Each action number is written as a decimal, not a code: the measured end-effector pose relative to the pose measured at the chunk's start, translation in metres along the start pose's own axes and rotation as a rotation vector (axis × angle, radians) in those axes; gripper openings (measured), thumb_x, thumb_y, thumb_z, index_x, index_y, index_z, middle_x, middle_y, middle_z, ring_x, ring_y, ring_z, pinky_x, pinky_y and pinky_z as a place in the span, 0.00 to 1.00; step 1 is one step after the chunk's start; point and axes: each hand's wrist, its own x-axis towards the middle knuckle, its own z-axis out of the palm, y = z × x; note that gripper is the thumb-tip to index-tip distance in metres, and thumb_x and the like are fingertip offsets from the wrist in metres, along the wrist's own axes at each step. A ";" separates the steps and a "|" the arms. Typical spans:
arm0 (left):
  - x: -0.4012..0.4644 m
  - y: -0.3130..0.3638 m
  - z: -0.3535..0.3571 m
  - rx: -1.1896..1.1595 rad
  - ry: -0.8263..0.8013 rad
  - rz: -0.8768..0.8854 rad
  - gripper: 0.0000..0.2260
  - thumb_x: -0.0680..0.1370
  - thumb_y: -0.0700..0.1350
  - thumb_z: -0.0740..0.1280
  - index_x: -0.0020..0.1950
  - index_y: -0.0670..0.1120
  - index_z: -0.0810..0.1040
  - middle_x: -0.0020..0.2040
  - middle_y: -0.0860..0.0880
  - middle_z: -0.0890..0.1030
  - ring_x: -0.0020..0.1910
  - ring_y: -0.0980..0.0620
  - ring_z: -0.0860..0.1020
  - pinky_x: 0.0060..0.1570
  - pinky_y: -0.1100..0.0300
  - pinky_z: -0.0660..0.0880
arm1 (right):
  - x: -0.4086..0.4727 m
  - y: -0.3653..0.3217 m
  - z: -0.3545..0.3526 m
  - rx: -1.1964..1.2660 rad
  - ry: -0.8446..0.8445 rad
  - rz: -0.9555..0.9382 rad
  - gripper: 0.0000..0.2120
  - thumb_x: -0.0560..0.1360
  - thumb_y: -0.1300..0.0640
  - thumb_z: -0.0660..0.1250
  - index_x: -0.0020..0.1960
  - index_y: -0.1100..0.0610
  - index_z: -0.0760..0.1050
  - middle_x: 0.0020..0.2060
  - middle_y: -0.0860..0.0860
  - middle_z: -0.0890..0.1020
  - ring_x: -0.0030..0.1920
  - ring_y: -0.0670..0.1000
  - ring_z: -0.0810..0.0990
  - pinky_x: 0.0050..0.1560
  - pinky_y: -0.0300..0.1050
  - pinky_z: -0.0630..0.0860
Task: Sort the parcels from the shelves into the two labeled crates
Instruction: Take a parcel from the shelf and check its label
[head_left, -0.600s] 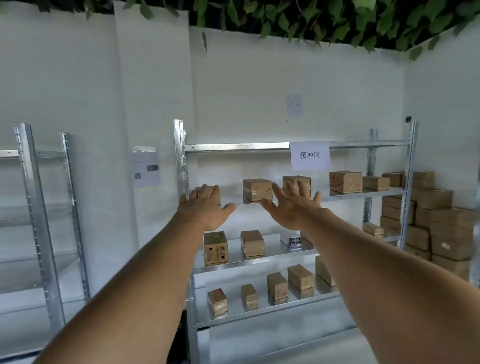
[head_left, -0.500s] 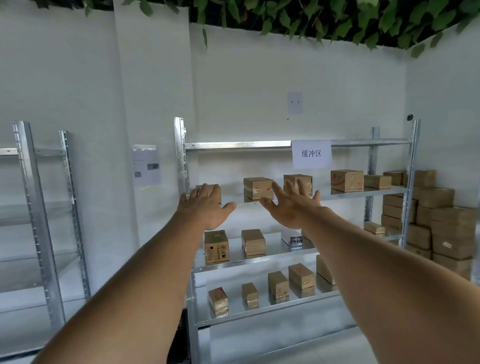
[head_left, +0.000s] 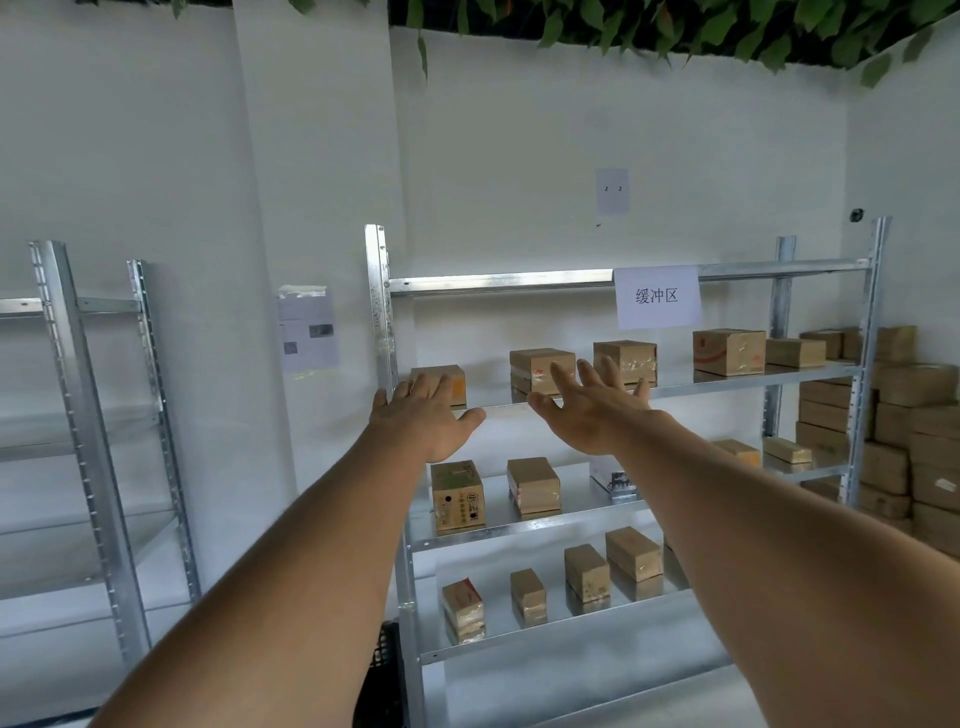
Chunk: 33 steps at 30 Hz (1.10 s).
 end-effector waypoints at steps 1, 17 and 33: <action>0.007 -0.005 0.004 0.010 -0.008 -0.005 0.34 0.81 0.68 0.46 0.83 0.52 0.43 0.83 0.47 0.43 0.82 0.45 0.45 0.79 0.43 0.44 | 0.005 -0.003 0.004 0.002 0.001 0.001 0.34 0.80 0.31 0.40 0.82 0.44 0.40 0.81 0.52 0.41 0.80 0.60 0.35 0.73 0.72 0.38; 0.181 -0.013 0.070 0.018 0.001 -0.053 0.32 0.82 0.66 0.47 0.82 0.53 0.44 0.83 0.46 0.46 0.81 0.45 0.47 0.78 0.43 0.44 | 0.193 0.019 0.082 0.026 0.006 -0.090 0.33 0.81 0.32 0.42 0.82 0.44 0.41 0.82 0.52 0.41 0.80 0.61 0.37 0.73 0.73 0.40; 0.386 -0.012 0.141 0.041 -0.019 -0.220 0.32 0.83 0.65 0.47 0.82 0.52 0.44 0.83 0.46 0.46 0.81 0.42 0.48 0.78 0.42 0.47 | 0.421 0.063 0.166 0.064 -0.058 -0.203 0.34 0.81 0.32 0.41 0.82 0.46 0.43 0.82 0.52 0.43 0.80 0.61 0.37 0.74 0.74 0.41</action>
